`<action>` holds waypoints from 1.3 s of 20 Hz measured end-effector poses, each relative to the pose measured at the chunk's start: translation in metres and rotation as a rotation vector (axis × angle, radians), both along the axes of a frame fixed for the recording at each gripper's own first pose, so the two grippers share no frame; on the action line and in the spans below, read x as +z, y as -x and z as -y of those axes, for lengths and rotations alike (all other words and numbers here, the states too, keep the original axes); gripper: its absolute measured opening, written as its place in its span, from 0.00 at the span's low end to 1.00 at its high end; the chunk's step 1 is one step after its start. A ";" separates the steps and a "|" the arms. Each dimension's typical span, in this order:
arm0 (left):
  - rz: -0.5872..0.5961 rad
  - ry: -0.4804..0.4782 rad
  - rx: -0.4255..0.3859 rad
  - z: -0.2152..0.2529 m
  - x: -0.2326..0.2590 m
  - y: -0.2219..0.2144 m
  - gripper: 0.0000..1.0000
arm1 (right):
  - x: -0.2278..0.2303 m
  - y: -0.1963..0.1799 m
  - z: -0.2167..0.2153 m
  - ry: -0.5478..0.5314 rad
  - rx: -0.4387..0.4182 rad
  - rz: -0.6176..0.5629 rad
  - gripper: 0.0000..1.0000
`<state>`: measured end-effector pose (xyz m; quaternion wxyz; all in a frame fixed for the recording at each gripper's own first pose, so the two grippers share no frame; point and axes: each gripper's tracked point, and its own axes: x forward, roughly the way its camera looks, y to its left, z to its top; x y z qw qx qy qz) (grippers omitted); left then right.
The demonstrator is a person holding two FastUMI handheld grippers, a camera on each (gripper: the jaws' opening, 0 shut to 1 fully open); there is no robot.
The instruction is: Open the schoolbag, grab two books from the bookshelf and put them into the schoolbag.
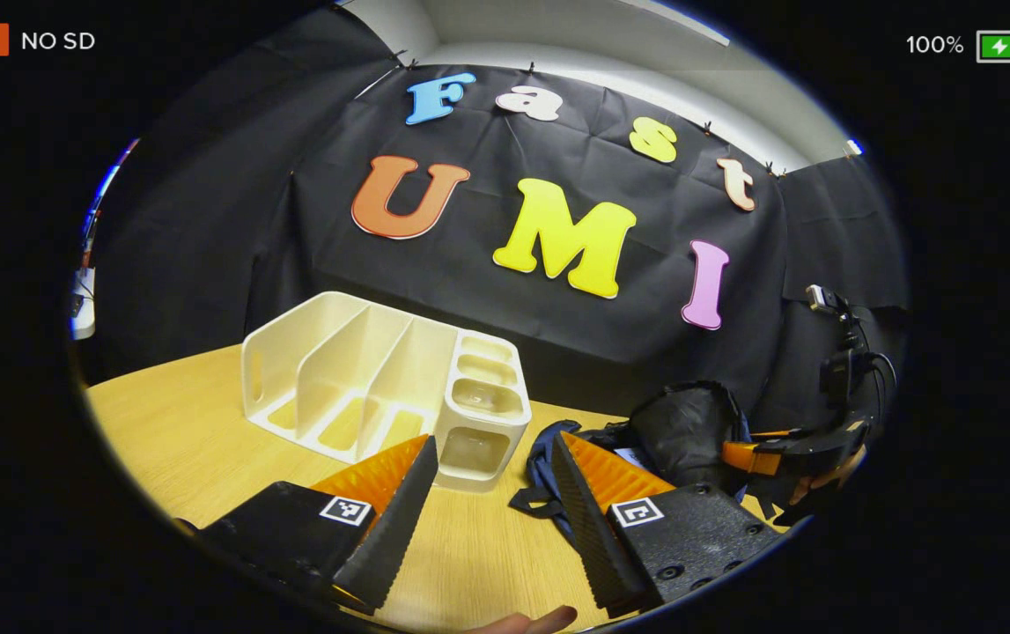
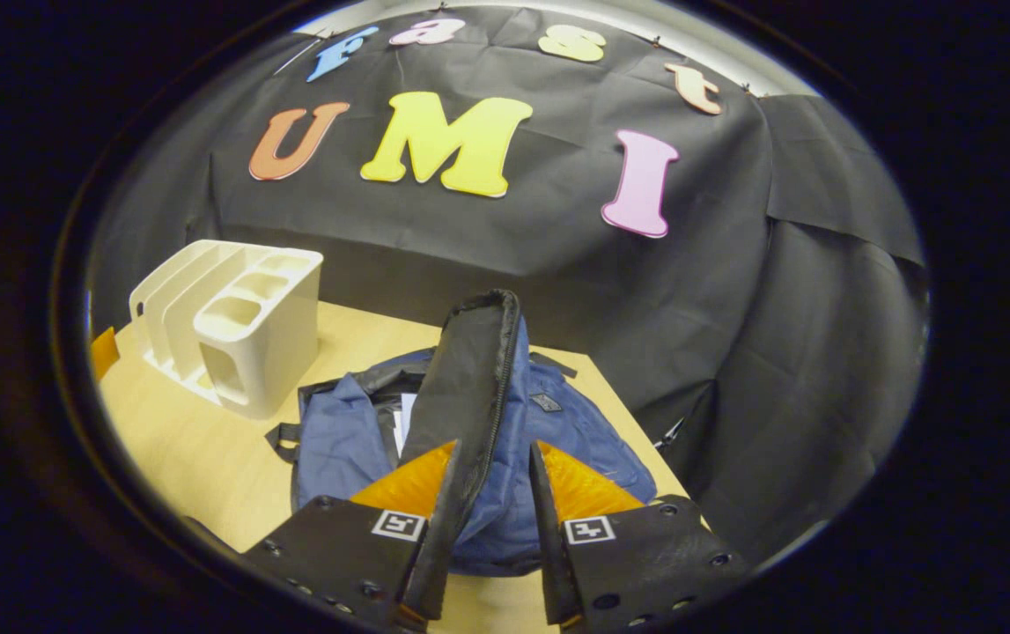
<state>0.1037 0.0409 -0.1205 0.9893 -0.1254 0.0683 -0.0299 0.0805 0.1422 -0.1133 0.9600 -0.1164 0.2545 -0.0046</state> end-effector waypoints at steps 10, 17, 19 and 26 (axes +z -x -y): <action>0.014 -0.159 0.079 -0.029 0.041 0.075 0.83 | 0.063 0.109 0.020 -0.092 0.025 0.160 0.76; 0.041 -0.174 0.041 -0.017 0.050 0.108 0.84 | 0.081 0.168 0.031 -0.141 0.045 0.260 0.94; 0.056 -0.184 0.021 -0.013 0.053 0.115 0.84 | 0.086 0.176 0.028 -0.160 0.049 0.286 0.95; 0.063 -0.188 -0.002 -0.009 0.054 0.115 0.87 | 0.094 0.191 0.008 -0.193 0.086 0.350 0.97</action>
